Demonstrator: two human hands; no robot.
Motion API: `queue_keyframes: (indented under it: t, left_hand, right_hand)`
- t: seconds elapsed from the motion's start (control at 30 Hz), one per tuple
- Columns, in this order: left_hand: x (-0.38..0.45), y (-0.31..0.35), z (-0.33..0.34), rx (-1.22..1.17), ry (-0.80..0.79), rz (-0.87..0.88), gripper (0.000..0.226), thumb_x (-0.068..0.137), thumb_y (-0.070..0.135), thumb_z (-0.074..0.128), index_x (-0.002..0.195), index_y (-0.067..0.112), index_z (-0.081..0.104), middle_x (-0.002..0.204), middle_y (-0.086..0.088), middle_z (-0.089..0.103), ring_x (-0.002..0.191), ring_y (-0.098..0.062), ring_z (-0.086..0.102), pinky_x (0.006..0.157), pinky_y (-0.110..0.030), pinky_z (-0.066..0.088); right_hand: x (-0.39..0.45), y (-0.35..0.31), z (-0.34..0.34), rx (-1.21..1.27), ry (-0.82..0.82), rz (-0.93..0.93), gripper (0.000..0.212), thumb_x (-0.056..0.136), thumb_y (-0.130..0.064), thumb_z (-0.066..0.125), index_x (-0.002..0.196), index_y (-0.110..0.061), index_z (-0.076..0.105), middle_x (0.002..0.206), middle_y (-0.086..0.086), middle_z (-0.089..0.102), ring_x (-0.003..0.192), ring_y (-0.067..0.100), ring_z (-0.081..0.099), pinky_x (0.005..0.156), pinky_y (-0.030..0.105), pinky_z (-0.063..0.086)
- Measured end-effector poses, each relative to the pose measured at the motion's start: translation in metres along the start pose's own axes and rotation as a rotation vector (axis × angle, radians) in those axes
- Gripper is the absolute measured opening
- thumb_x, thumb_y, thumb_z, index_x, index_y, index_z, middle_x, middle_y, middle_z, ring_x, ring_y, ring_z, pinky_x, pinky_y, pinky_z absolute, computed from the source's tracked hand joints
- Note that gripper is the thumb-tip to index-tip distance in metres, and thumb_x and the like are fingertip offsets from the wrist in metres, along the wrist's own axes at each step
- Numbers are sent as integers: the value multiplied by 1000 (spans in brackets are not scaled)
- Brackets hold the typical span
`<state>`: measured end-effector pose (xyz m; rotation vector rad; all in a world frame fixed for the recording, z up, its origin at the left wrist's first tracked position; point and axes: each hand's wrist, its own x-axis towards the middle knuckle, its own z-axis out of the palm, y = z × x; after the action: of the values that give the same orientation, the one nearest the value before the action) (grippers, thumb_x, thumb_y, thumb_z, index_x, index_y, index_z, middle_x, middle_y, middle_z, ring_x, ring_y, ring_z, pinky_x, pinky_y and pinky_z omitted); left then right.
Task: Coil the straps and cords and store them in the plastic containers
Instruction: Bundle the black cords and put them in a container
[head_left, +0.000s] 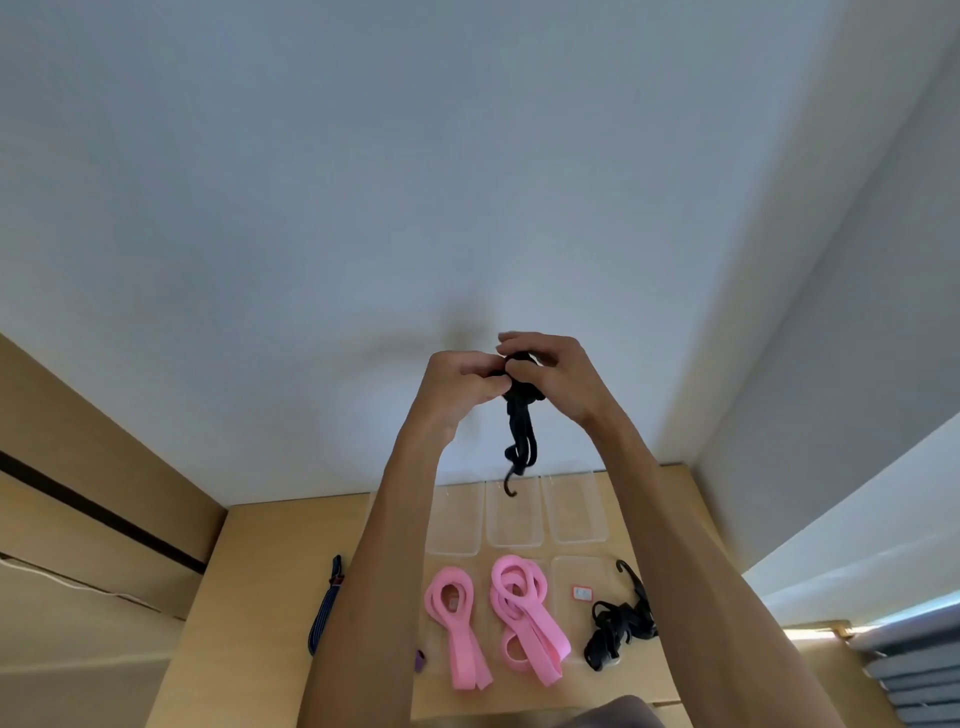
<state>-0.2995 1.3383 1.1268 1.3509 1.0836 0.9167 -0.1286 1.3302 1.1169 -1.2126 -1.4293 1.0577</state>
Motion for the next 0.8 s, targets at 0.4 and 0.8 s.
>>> queue_keyframes:
  t: [0.4,0.8]
  left_hand:
    - [17,-9,11,-461,254,106,31,86,-11,65,109,7,74,100,-9,76,90,-18,71,80,-26,57]
    - [27,-20,-7,-344,71,-299,47,99,50,53,104,7,70,82,-15,71,54,-18,56,51,-23,45]
  right_hand:
    - [8,14,10,624,-51,267,71,91,-76,35,124,-22,68,113,15,72,97,36,71,80,45,57]
    - [12,26,7,331,-23,93,22,95,-23,61,110,-9,70,84,9,63,71,23,55,65,32,47]
